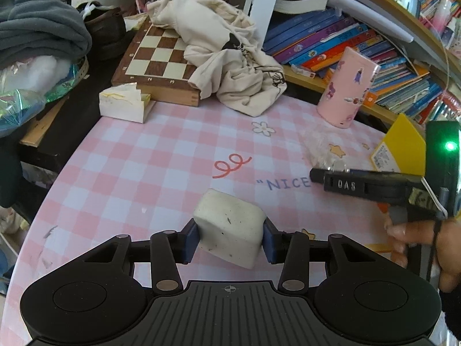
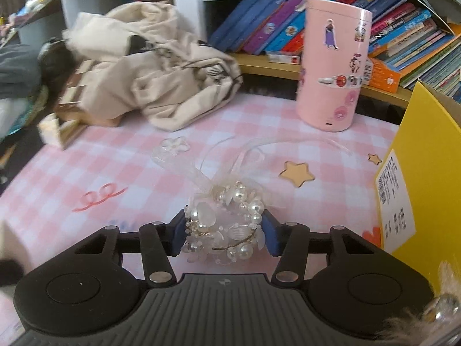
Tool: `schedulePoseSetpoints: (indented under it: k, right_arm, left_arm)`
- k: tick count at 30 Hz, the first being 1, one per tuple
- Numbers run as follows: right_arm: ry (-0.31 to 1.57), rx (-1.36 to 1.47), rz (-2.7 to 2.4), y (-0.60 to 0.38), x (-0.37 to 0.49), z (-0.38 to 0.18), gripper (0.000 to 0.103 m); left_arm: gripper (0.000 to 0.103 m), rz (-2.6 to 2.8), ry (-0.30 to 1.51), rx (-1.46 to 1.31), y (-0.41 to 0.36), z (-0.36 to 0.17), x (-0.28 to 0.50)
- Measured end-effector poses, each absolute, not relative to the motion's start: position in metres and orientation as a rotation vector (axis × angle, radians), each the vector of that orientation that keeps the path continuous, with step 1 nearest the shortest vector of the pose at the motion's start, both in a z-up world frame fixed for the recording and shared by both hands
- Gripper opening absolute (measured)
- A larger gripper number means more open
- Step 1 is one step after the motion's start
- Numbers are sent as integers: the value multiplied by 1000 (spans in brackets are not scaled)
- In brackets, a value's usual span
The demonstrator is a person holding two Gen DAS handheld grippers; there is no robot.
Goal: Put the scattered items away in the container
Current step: 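Close the right gripper on the pearl bracelet while the left gripper grasps the white cube, then lift the pearl bracelet and white cube and carry them toward the yellow box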
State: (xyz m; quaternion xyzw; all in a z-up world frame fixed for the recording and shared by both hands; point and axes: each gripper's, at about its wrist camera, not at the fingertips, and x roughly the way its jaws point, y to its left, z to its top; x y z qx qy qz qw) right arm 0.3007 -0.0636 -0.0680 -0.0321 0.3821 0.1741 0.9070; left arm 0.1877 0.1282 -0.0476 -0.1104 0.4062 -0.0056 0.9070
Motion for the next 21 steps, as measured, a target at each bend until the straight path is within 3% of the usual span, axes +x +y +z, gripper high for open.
schedulePoseSetpoints:
  k: [21]
  right_arm:
    - [910, 25, 480, -102, 187, -29, 50]
  left_arm:
    - [41, -84, 791, -282, 119, -23, 134]
